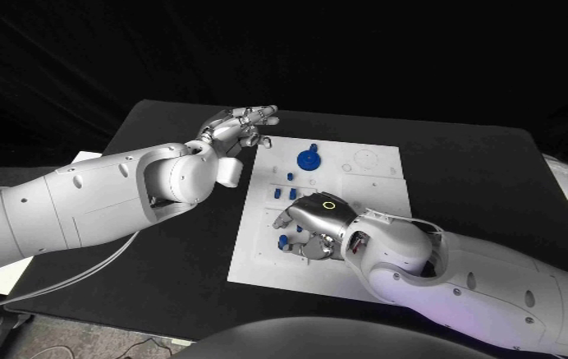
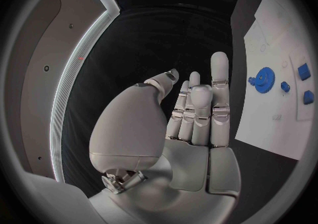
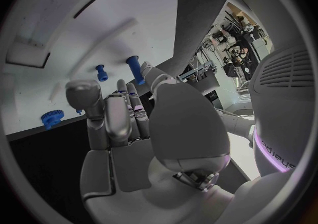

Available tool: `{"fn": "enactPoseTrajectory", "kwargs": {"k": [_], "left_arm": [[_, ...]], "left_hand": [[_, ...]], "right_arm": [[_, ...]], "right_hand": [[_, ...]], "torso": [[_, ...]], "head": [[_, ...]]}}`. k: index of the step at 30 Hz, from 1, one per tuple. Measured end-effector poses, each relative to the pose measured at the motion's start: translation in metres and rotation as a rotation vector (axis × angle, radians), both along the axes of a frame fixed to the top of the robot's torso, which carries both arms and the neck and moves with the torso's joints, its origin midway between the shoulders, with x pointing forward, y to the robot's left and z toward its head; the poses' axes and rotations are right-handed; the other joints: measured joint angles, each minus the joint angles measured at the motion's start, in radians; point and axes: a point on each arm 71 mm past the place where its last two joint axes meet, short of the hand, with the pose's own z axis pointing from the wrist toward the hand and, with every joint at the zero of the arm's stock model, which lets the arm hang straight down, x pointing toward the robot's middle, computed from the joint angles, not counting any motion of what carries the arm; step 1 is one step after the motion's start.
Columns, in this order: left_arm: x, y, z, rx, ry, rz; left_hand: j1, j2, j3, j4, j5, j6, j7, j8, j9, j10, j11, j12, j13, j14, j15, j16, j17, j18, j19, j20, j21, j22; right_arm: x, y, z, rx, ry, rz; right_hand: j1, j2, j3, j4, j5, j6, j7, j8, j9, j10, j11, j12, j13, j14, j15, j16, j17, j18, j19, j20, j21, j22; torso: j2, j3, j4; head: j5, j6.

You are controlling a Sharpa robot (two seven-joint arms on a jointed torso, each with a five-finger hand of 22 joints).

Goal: Assemble the parts on the task board

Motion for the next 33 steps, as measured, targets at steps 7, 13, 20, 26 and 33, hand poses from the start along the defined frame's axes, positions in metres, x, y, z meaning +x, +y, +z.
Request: {"fn": "enactPoseTrajectory", "kwargs": {"k": [7,13,20,26,33], "left_arm": [[0.000,0.002,0.000,0.002,0.001,0.003],[0.000,0.004,0.000,0.004,0.003,0.005],[-0.001,0.006,0.000,0.006,0.004,0.007],[-0.001,0.006,-0.002,0.008,0.008,0.007],[-0.001,0.005,-0.002,0.009,0.009,0.005]], "left_hand": [[0.000,0.000,0.000,0.000,0.000,0.000,0.000,0.004,0.000,-0.002,-0.002,0.000,0.000,-0.007,0.000,0.000,-0.003,0.000,0.000,0.000,0.000,-0.001],[0.000,0.000,0.000,0.000,0.000,0.000,0.000,0.004,0.000,-0.004,-0.004,0.000,0.000,-0.007,0.000,0.000,-0.004,0.000,0.000,0.000,0.000,-0.001],[0.000,0.000,0.000,0.000,0.000,0.000,0.000,0.004,0.000,-0.004,-0.004,0.000,0.000,-0.007,0.000,0.000,-0.004,0.000,0.000,0.000,0.000,-0.001],[0.000,0.000,0.000,0.000,0.000,0.000,0.000,0.004,0.000,-0.004,-0.004,0.006,0.001,-0.007,0.000,0.000,-0.004,0.000,0.000,0.000,0.000,-0.001],[0.000,0.000,0.000,0.000,0.000,0.000,0.000,0.004,0.000,-0.004,-0.004,0.006,0.001,-0.007,0.000,0.000,-0.005,0.000,0.000,0.000,0.000,-0.001]], "right_arm": [[-0.003,-0.015,0.007,0.060,-0.036,-0.030],[-0.006,-0.057,0.022,0.127,-0.047,-0.099],[0.003,-0.128,0.044,0.211,0.044,-0.286],[0.003,-0.170,0.044,0.213,0.139,-0.430],[-0.006,-0.187,0.027,0.142,0.241,-0.544]], "right_hand": [[0.016,0.008,-0.045,0.007,0.000,0.000,0.000,0.000,0.002,0.017,-0.006,0.040,0.003,0.000,0.000,0.000,-0.010,0.000,0.000,0.000,0.000,0.003],[0.028,0.020,-0.063,0.016,0.000,0.024,-0.012,0.002,0.005,0.111,-0.020,0.098,0.010,-0.002,-0.006,-0.005,-0.016,0.000,0.009,-0.008,0.013,0.027],[0.024,0.031,-0.074,0.037,0.062,0.059,-0.020,0.011,0.008,0.305,-0.039,0.211,0.067,0.000,-0.037,0.119,0.173,-0.017,0.084,-0.033,0.168,0.240],[-0.074,0.019,-0.162,0.090,0.139,0.085,-0.056,0.048,0.018,0.455,-0.097,0.570,0.437,-0.002,-0.067,0.150,0.211,-0.030,0.105,-0.065,0.222,0.307],[-0.112,0.060,-0.292,0.149,0.224,0.077,-0.070,0.113,0.045,0.477,-0.098,1.093,1.011,0.002,-0.078,0.226,0.249,-0.048,0.111,-0.072,0.288,0.403]], "torso": [[-0.001,-0.0001,-0.0013],[-0.001,-0.0012,-0.0078],[-0.006,-0.0048,-0.0196],[-0.008,-0.0069,-0.0348],[-0.010,-0.0064,-0.0527]], "head": [[-0.007,0.007],[-0.023,0.017],[-0.066,0.033],[-0.099,0.041],[-0.120,0.046]]}}
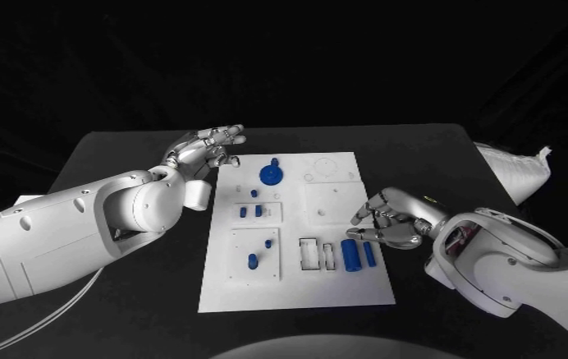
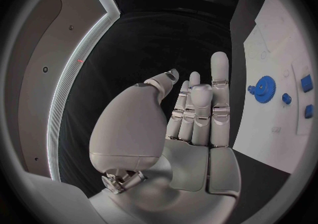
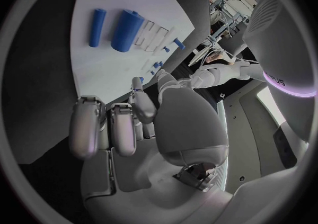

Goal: Assemble the parts on the task board

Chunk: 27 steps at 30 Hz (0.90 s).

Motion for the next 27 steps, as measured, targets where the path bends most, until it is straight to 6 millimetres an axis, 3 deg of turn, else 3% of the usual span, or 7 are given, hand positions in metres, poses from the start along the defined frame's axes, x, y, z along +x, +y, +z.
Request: {"fn": "enactPoseTrajectory", "kwargs": {"k": [5,10,27], "left_arm": [[0.000,-0.001,0.000,-0.001,0.000,-0.002],[0.000,-0.001,0.000,-0.002,0.000,-0.003],[-0.001,0.001,-0.001,-0.002,0.002,-0.003]], "left_hand": [[0.000,0.000,0.000,0.000,0.000,0.000,0.000,0.000,0.000,0.000,0.000,0.000,0.000,0.000,0.000,0.000,0.000,0.000,0.000,0.000,0.000,0.000],[0.000,0.000,0.000,0.000,0.000,0.000,0.000,0.000,0.000,0.000,0.000,0.000,0.000,0.000,0.000,0.000,0.000,0.000,0.000,0.000,0.000,-0.001],[0.000,0.000,0.000,0.000,0.000,0.000,0.000,0.000,0.000,0.000,0.000,0.000,0.000,0.000,0.000,0.000,0.000,0.000,0.000,0.000,0.000,-0.001]], "right_arm": [[-0.004,-0.003,-0.009,-0.064,0.041,-0.036],[-0.006,0.003,-0.015,-0.116,0.057,-0.033],[-0.007,0.018,-0.031,-0.234,0.068,0.001]], "right_hand": [[-0.010,0.012,-0.042,0.018,0.006,-0.001,0.001,0.025,0.014,0.010,0.005,0.005,0.001,0.000,0.000,0.005,0.000,0.000,0.000,0.000,0.007,0.014],[-0.013,0.023,-0.058,0.016,0.010,-0.001,0.001,0.041,0.027,0.013,0.002,0.017,0.001,0.000,0.000,0.010,0.000,0.000,0.000,0.000,0.011,0.021],[-0.019,0.028,-0.085,0.020,0.010,-0.006,-0.002,0.056,0.038,0.015,0.000,0.028,0.001,0.000,0.000,0.015,0.000,0.000,0.000,0.000,0.015,0.029]], "torso": [[-0.001,0.0003,-0.0074],[-0.002,-0.0002,-0.0061],[0.000,-0.0014,-0.0068]], "head": [[-0.005,0.001],[-0.006,-0.002],[0.007,-0.010]]}}
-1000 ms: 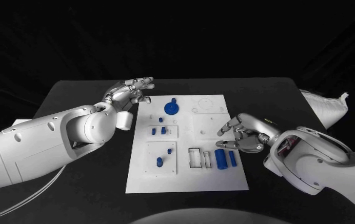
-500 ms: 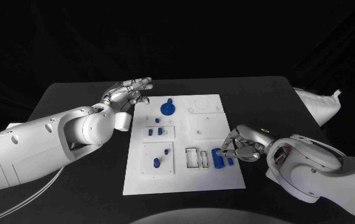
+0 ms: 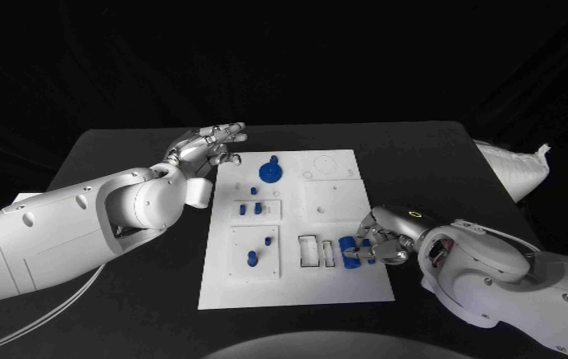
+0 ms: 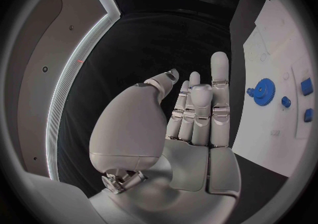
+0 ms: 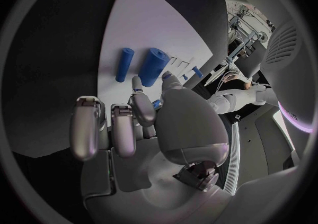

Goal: Assemble the parts on the task board

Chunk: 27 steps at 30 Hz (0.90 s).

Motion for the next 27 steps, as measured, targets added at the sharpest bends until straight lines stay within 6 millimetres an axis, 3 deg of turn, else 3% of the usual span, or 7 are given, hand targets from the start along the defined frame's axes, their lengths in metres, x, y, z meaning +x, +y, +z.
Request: {"fn": "enactPoseTrajectory", "kwargs": {"k": [11,16,20,27], "left_arm": [[0.000,0.001,0.000,0.001,0.001,0.001],[0.000,0.002,0.000,0.001,0.001,0.002],[0.000,0.002,0.000,0.001,0.002,0.002],[-0.001,0.002,0.000,0.001,0.002,0.000]], "left_hand": [[0.000,0.000,0.000,0.000,0.000,0.000,0.000,0.000,0.000,0.000,0.000,0.000,0.000,0.000,0.000,0.000,0.000,0.000,0.000,0.000,0.000,0.000],[0.000,0.000,0.000,0.000,0.000,0.000,0.000,0.000,0.000,0.000,0.000,0.000,0.000,0.000,0.000,0.000,0.000,0.000,0.000,0.000,0.000,0.000],[0.000,0.000,0.000,0.000,0.000,0.000,0.000,0.000,0.000,0.000,0.000,0.000,0.000,0.000,0.000,0.000,0.000,0.000,0.000,0.000,0.000,0.000],[0.000,0.000,0.000,0.000,0.000,0.000,0.000,0.000,0.000,0.000,0.000,0.000,0.000,0.000,0.000,0.000,0.000,0.000,0.000,0.000,0.000,0.000]], "right_arm": [[0.003,0.011,-0.007,-0.046,0.003,0.022],[0.003,0.018,-0.009,-0.046,-0.008,0.035],[0.003,0.019,-0.009,-0.045,-0.017,0.036],[0.000,0.019,-0.010,-0.022,-0.033,0.018]], "right_hand": [[0.000,0.000,-0.006,0.000,0.000,-0.003,-0.003,0.005,0.008,0.000,0.000,0.007,0.000,0.000,0.000,0.004,0.000,0.000,0.000,0.000,0.004,0.004],[0.007,0.015,-0.008,-0.003,0.000,-0.003,-0.003,0.014,0.013,0.000,0.000,0.012,0.008,0.000,0.000,0.004,0.000,0.000,0.000,0.000,0.004,0.006],[0.021,0.029,-0.010,-0.001,0.024,-0.001,-0.002,0.024,0.022,0.000,0.000,0.012,0.021,0.000,0.000,0.004,0.000,0.000,0.000,0.000,0.005,0.008],[0.042,0.050,-0.005,-0.011,0.083,0.011,-0.015,0.043,0.034,0.000,0.000,0.012,0.045,-0.003,-0.003,0.008,0.000,0.000,0.004,-0.004,0.012,0.017]], "torso": [[0.001,0.0006,0.0014],[0.001,0.0005,0.0018],[0.001,0.0002,0.0013],[0.000,0.0001,-0.0006]], "head": [[0.004,-0.007],[0.007,-0.011],[0.010,-0.012],[0.013,-0.013]]}}
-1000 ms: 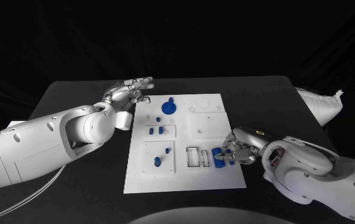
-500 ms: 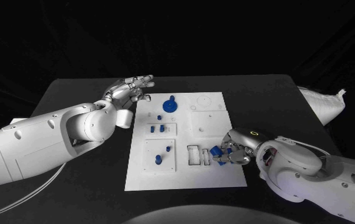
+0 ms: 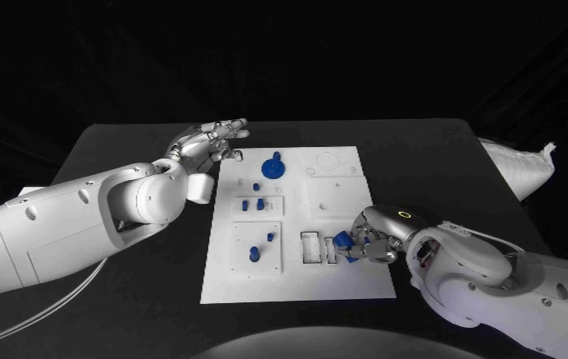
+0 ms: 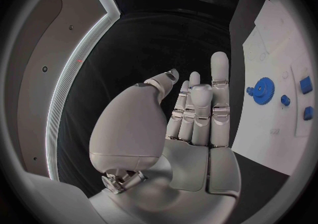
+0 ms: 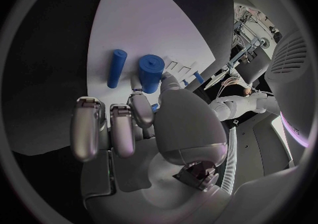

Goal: Assemble the parts on the task board

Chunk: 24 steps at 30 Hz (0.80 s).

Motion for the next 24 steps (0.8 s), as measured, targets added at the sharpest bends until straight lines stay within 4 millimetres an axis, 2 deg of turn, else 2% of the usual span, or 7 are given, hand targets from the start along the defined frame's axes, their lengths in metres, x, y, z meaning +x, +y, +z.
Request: {"fn": "enactPoseTrajectory", "kwargs": {"k": [5,9,13,19,24], "left_arm": [[0.000,0.000,0.000,0.000,0.001,-0.001],[0.000,0.000,0.000,-0.001,0.001,-0.001],[0.000,0.000,-0.001,-0.002,0.001,-0.003],[-0.001,-0.001,-0.001,-0.004,0.001,-0.006],[-0.001,-0.002,-0.001,-0.006,0.001,-0.010]], "left_hand": [[0.000,0.000,0.000,0.000,0.000,0.000,0.000,0.000,0.000,0.000,0.000,0.000,0.000,0.000,0.000,0.000,0.000,0.000,0.000,0.000,0.000,0.000],[0.000,0.000,0.000,0.000,0.000,0.000,0.000,0.000,0.000,0.000,0.000,0.000,0.000,0.000,0.000,0.000,0.000,0.000,0.000,0.000,0.000,0.000],[0.000,0.000,-0.007,-0.001,0.000,0.000,0.000,0.000,0.000,-0.004,0.004,0.000,0.001,0.000,0.000,0.000,-0.002,0.000,0.000,0.000,0.000,-0.001],[0.000,0.000,-0.008,-0.001,0.000,0.000,0.000,0.000,0.000,-0.004,0.004,0.000,0.001,0.000,0.000,0.000,-0.002,0.000,0.000,0.000,0.000,-0.001],[0.000,0.000,-0.007,-0.001,0.000,0.000,0.000,0.000,0.000,-0.004,0.004,0.000,0.001,0.000,0.000,0.000,-0.002,0.000,0.000,0.000,0.000,-0.001]], "right_arm": [[-0.001,-0.002,0.008,0.050,-0.022,-0.032],[0.000,0.000,0.018,0.100,-0.048,-0.053],[0.000,0.004,0.023,0.163,-0.035,-0.084],[0.001,0.012,0.021,0.240,0.027,-0.124],[0.004,0.024,0.014,0.285,0.096,-0.139]], "right_hand": [[0.000,0.000,0.004,-0.007,0.071,0.002,-0.002,0.008,0.008,0.000,0.000,0.000,0.000,0.000,-0.005,0.004,0.000,0.000,0.000,0.000,0.000,0.003],[0.004,-0.004,0.004,-0.007,0.090,0.002,-0.002,0.012,0.008,0.000,0.000,0.000,-0.001,0.002,-0.006,0.004,0.000,0.000,0.000,0.000,0.004,0.006],[0.007,-0.007,0.004,-0.007,0.126,-0.001,-0.005,0.012,0.008,0.000,0.000,0.000,-0.001,0.002,-0.006,0.004,0.000,0.000,0.000,-0.007,0.004,0.005],[0.013,-0.013,0.003,-0.009,0.141,-0.002,-0.005,0.012,0.008,-0.002,-0.002,0.000,-0.001,0.002,-0.006,0.004,0.000,0.000,0.000,-0.007,0.004,0.005],[0.017,-0.017,0.003,-0.014,0.137,-0.003,-0.005,0.015,0.008,-0.004,-0.004,0.000,-0.002,0.002,-0.006,0.004,0.000,0.000,0.000,-0.007,0.004,0.006]], "torso": [[-0.001,0.0004,0.0007],[-0.001,-0.0002,0.0014],[-0.001,-0.0009,0.0026],[-0.001,-0.0012,0.0026],[-0.001,-0.0015,0.0032]], "head": [[0.000,0.001],[-0.001,0.002],[0.001,0.004],[0.009,0.004],[0.013,0.003]]}}
